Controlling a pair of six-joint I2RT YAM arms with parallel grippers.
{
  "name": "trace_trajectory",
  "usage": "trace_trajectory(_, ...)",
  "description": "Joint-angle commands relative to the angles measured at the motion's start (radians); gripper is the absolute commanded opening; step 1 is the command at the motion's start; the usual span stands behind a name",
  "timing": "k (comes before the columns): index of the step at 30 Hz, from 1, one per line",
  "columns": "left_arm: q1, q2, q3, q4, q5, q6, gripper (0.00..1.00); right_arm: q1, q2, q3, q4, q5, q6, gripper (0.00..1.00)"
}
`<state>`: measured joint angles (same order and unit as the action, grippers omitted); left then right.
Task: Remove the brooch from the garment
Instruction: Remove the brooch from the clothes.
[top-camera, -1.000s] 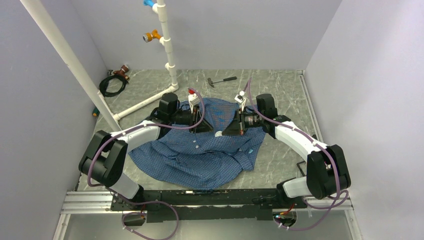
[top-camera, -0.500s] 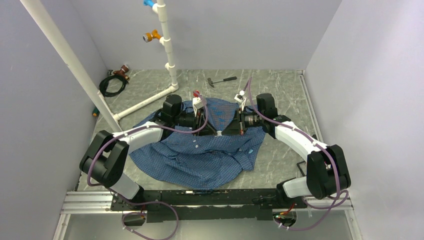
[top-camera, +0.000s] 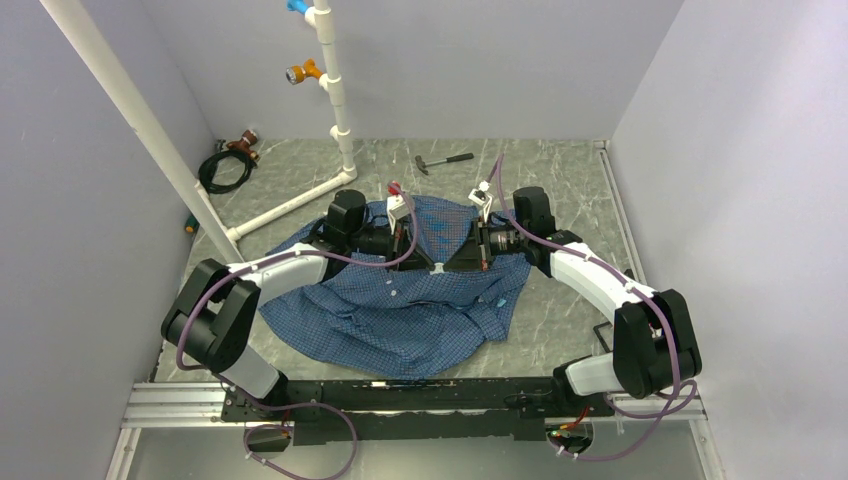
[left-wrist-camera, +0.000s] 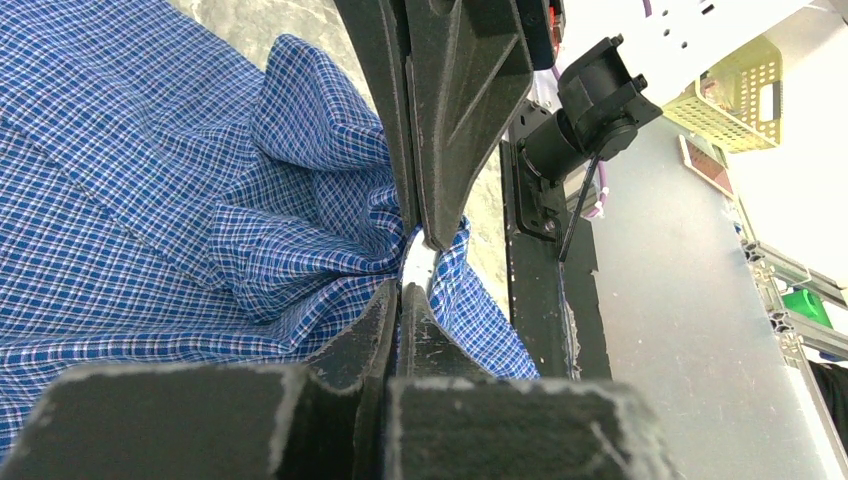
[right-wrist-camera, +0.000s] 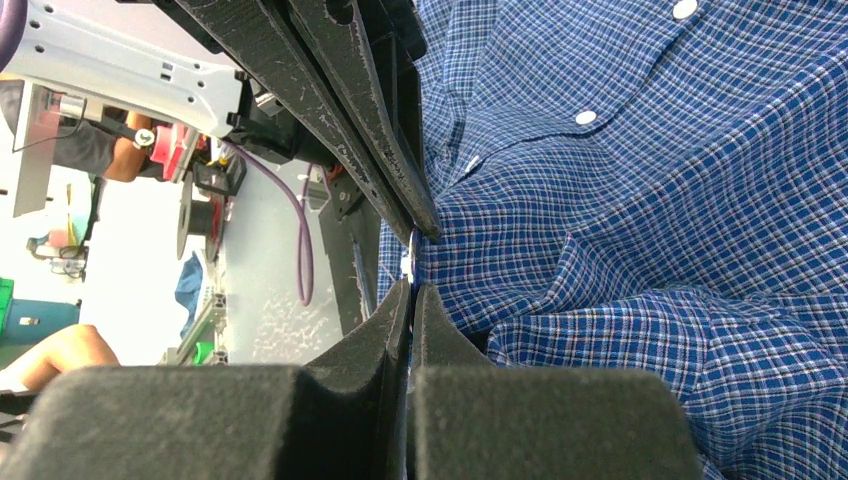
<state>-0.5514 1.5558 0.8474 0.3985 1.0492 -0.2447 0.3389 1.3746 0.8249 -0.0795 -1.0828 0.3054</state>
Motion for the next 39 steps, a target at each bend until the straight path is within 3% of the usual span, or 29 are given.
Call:
trace_trajectory(1, -0.025, 0.008, 0.028, 0.013, 0.045, 0.018, 0.04, 0.000, -0.012, 0.023, 0.049, -0.027, -0.013, 0.00)
trace_trajectory(4, -0.030, 0.015, 0.032, -0.008, 0.043, 0.025, 0.07, 0.000, -0.011, 0.023, 0.049, -0.029, -0.014, 0.00)
trace_trajectory(10, -0.033, 0.017, 0.032, -0.004, 0.047, 0.019, 0.06, 0.000, -0.011, 0.025, 0.046, -0.027, -0.017, 0.00)
trace_trajectory(16, -0.035, 0.017, 0.030, -0.001, 0.057, 0.018, 0.18, 0.000, -0.011, 0.023, 0.047, -0.027, -0.018, 0.00)
trace_trajectory(22, -0.035, 0.015, 0.031, 0.003, 0.063, 0.017, 0.01, 0.000, -0.011, 0.022, 0.048, -0.029, -0.018, 0.00)
trace_trajectory(26, -0.035, 0.013, 0.021, 0.015, 0.048, 0.007, 0.00, 0.000, -0.010, 0.027, 0.025, -0.022, -0.029, 0.00)
trace_trajectory(30, -0.035, -0.004, -0.002, 0.001, -0.067, 0.033, 0.00, -0.010, -0.018, 0.045, -0.058, -0.021, -0.095, 0.31)
trace_trajectory(32, -0.036, -0.013, -0.004, -0.029, -0.132, 0.059, 0.00, -0.022, -0.025, 0.046, -0.099, -0.021, -0.128, 0.39)
trace_trajectory(39, -0.045, 0.018, 0.039, -0.127, -0.252, 0.119, 0.00, -0.037, -0.027, 0.019, -0.193, -0.010, -0.221, 0.48)
